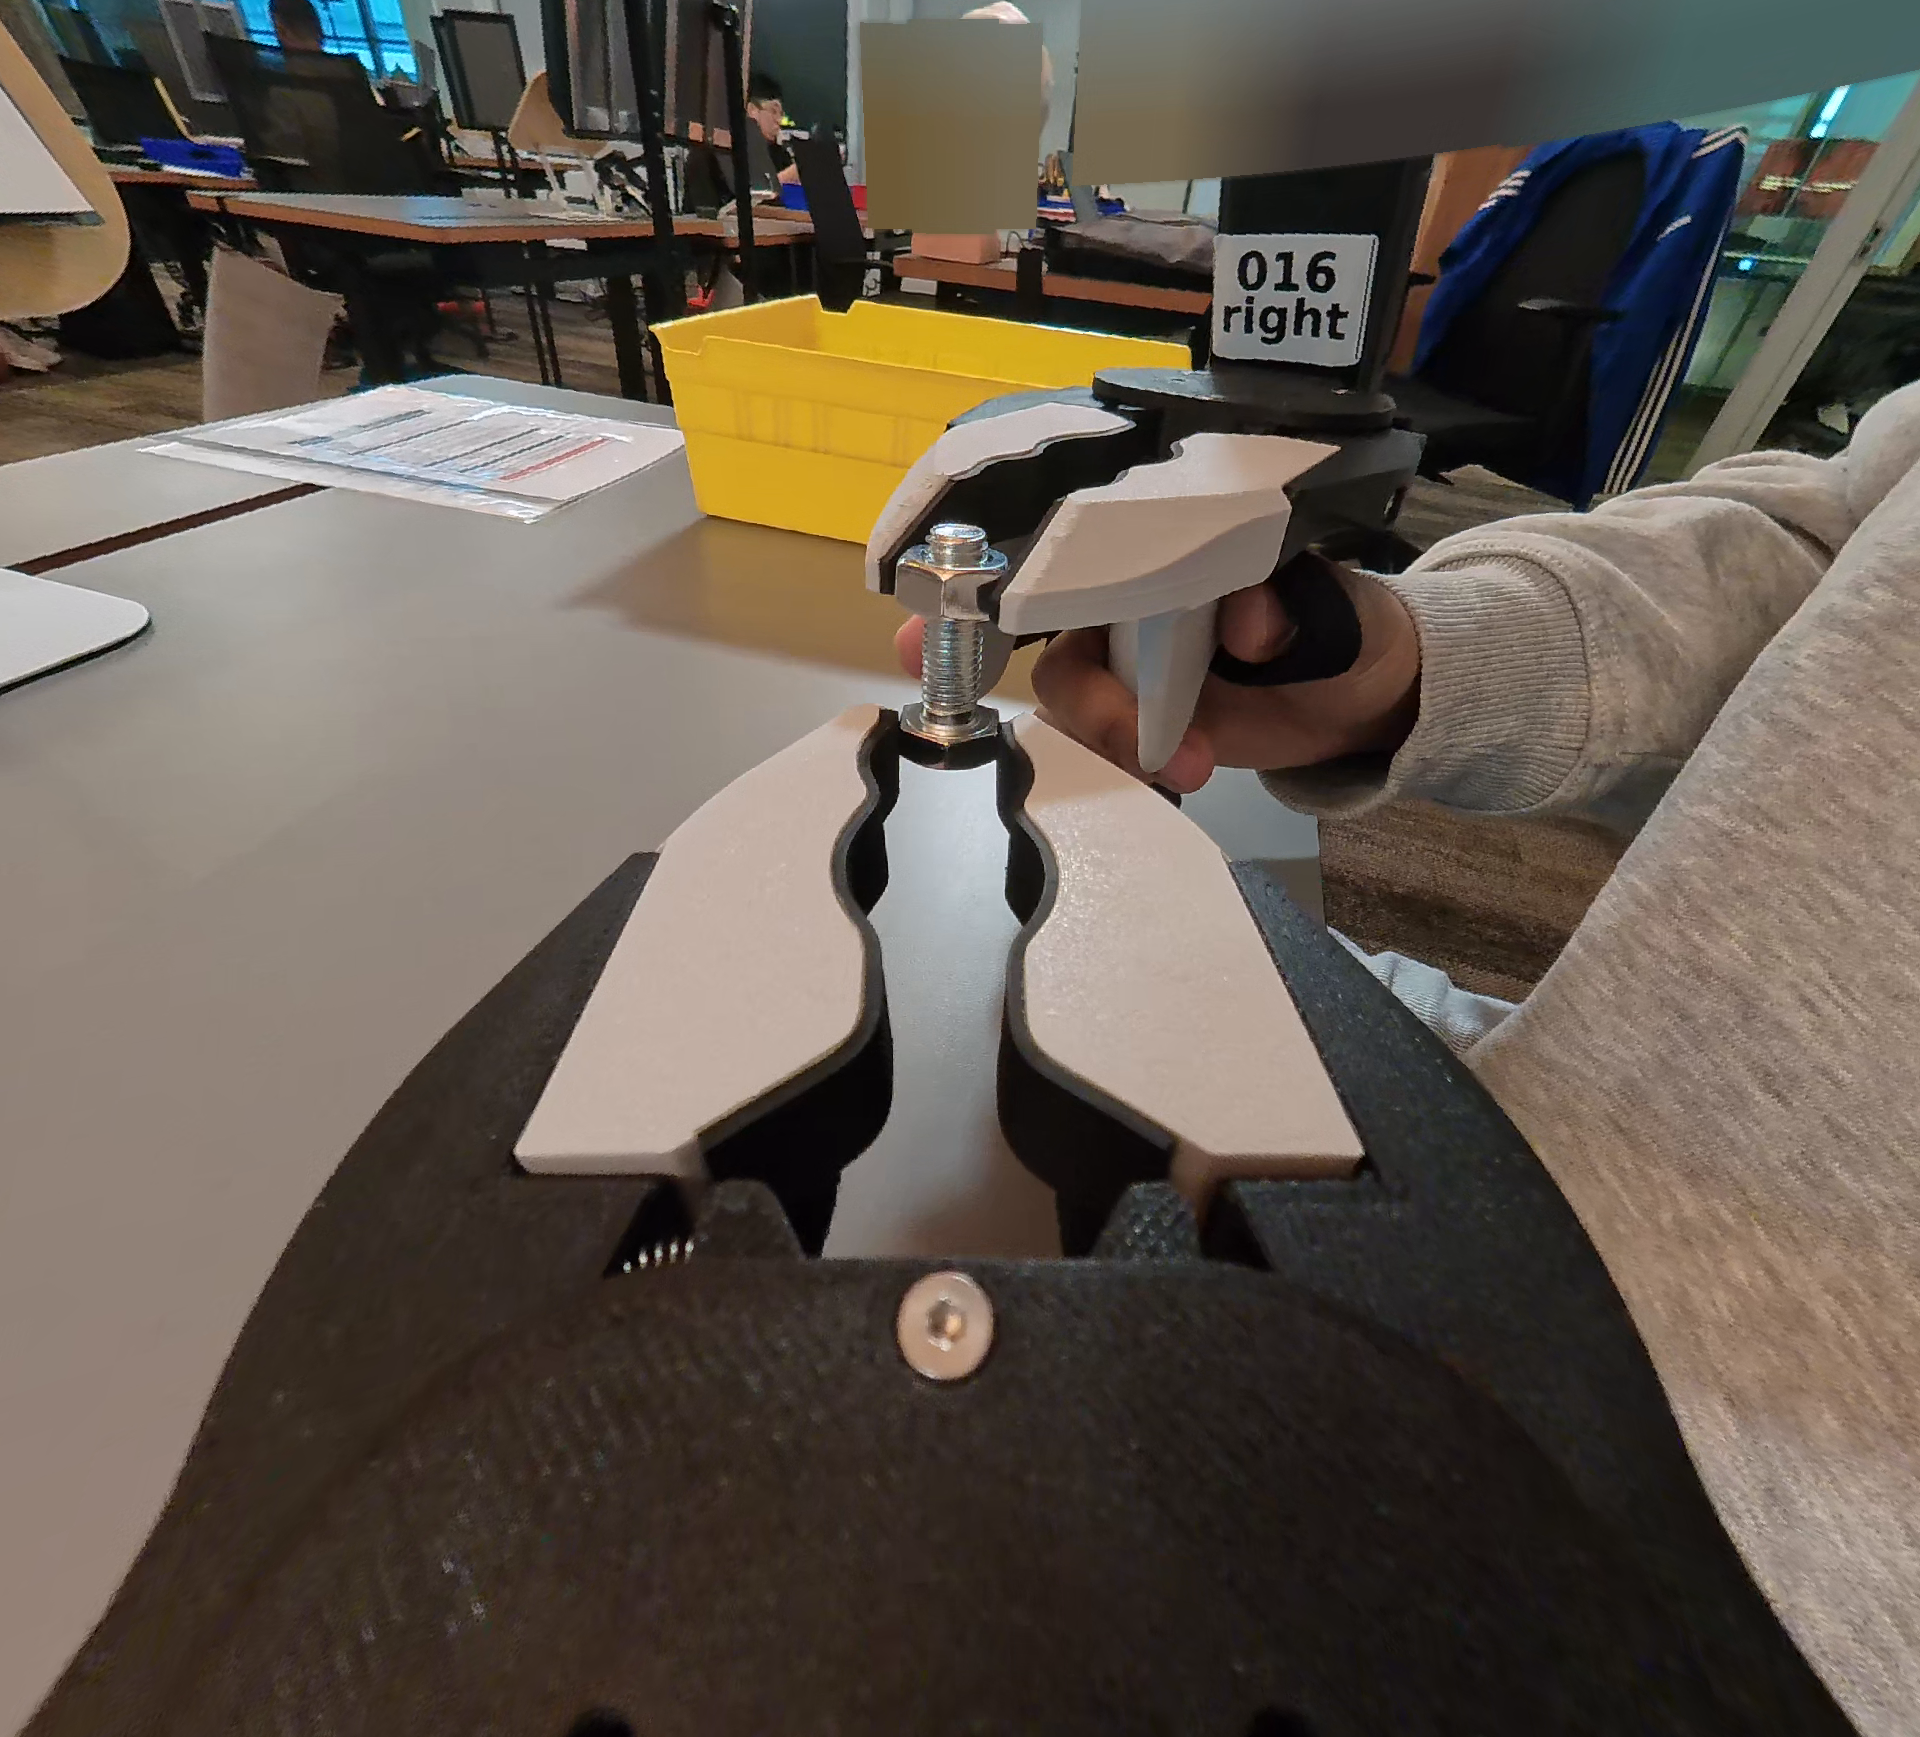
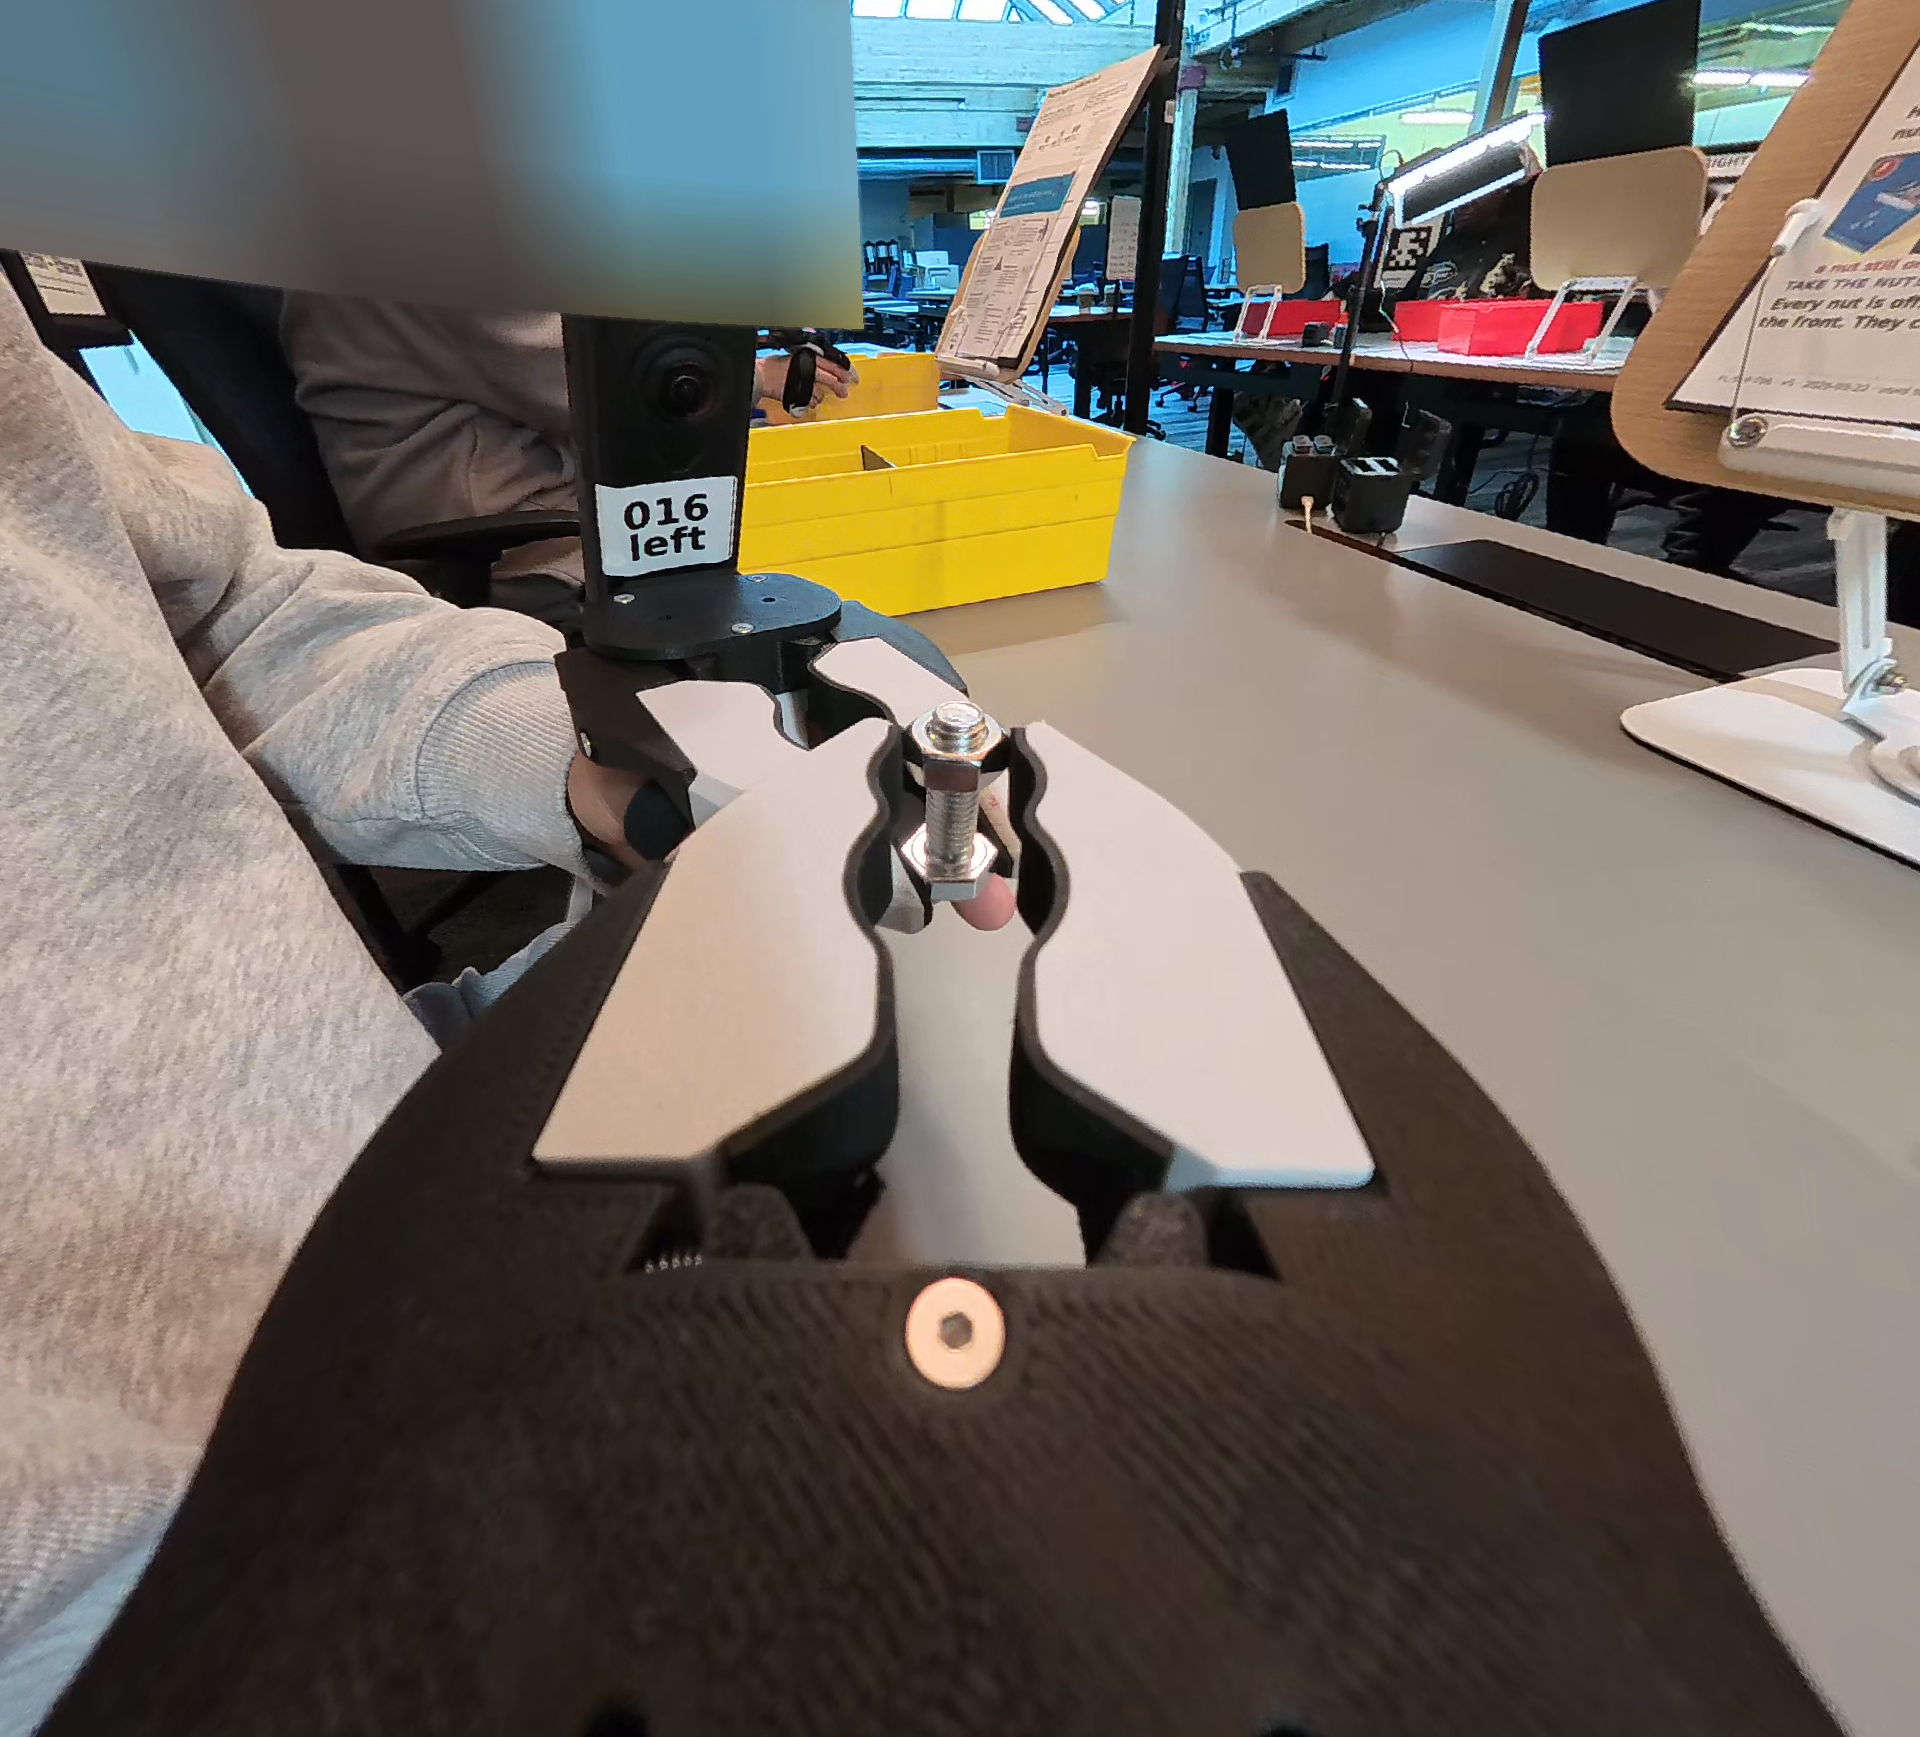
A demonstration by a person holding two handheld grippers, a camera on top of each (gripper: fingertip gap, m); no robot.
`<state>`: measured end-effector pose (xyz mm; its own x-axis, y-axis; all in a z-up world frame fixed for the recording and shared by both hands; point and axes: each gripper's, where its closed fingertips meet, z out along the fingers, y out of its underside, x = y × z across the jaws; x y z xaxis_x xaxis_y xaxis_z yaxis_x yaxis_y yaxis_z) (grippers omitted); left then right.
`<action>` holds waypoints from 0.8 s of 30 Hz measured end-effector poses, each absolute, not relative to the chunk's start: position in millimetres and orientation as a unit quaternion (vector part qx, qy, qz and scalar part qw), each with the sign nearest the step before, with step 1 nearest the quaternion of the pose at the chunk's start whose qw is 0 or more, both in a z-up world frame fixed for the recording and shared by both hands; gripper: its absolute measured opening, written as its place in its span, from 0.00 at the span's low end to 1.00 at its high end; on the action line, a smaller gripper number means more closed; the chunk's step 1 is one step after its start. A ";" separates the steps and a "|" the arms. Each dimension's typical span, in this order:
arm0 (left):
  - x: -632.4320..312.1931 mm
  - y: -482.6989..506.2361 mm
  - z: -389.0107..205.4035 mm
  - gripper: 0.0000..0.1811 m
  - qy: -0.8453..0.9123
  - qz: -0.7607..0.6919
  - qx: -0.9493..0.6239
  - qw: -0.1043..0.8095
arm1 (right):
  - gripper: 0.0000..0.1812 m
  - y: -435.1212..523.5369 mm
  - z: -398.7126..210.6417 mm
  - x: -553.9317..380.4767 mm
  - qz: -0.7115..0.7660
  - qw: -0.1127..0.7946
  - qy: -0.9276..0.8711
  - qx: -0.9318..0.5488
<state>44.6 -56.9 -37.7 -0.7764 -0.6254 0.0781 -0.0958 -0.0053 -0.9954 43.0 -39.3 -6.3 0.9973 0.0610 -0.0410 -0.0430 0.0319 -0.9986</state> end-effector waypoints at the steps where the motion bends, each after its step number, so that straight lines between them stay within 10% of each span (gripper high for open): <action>1: 44.5 -56.9 -37.7 0.10 0.676 -0.657 -0.267 0.201 | 0.11 -39.3 -6.3 43.0 0.037 0.718 -0.006 -0.695; 24: 44.1 -57.2 -38.2 0.10 0.675 -0.660 -0.270 0.188 | 0.11 -38.7 -6.6 42.8 0.038 0.722 -0.005 -0.691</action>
<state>44.1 -57.2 -38.2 -0.7833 -0.6129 0.1034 -0.1169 -0.0183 -0.9930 42.8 -38.7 -6.6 0.9971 0.0617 -0.0447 -0.0473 0.0426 -0.9980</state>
